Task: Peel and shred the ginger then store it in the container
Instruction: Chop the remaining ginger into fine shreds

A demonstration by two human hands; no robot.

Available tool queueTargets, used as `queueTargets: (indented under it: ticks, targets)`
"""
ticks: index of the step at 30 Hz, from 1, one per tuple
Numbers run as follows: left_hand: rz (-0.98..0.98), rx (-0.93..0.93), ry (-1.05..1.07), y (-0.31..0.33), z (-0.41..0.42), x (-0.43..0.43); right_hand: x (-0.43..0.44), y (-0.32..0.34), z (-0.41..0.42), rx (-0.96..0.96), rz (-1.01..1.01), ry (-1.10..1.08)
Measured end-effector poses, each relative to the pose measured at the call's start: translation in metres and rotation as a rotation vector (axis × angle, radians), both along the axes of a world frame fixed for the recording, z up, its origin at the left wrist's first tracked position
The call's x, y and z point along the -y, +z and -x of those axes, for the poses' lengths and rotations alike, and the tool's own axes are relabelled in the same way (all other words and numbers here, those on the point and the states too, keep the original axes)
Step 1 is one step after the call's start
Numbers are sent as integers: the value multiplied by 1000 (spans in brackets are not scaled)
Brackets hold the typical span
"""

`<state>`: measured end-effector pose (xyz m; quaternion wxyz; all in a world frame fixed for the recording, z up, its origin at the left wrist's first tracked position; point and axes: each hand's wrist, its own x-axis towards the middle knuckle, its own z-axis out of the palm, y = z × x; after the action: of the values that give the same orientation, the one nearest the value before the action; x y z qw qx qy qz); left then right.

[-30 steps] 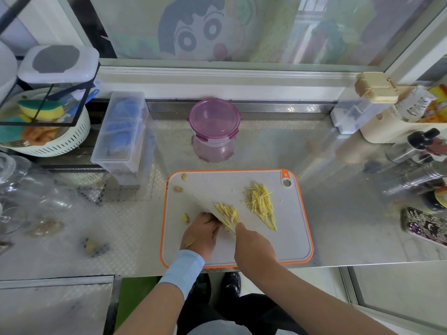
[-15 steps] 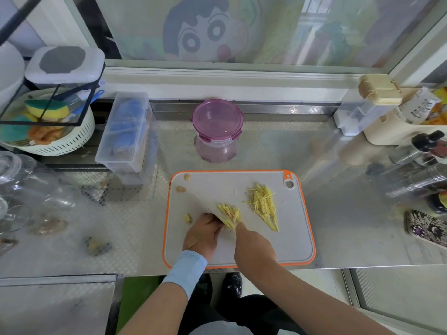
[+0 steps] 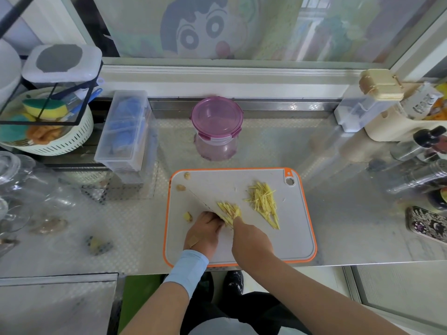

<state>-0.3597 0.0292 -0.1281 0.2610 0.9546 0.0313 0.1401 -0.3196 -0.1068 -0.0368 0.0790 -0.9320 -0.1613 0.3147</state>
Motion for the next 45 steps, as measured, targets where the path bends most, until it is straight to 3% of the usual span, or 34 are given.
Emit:
queueTargets:
  ticks: [45]
  targets:
    - [15, -19, 19, -6, 2, -2, -12, 0, -8, -8, 7, 55]
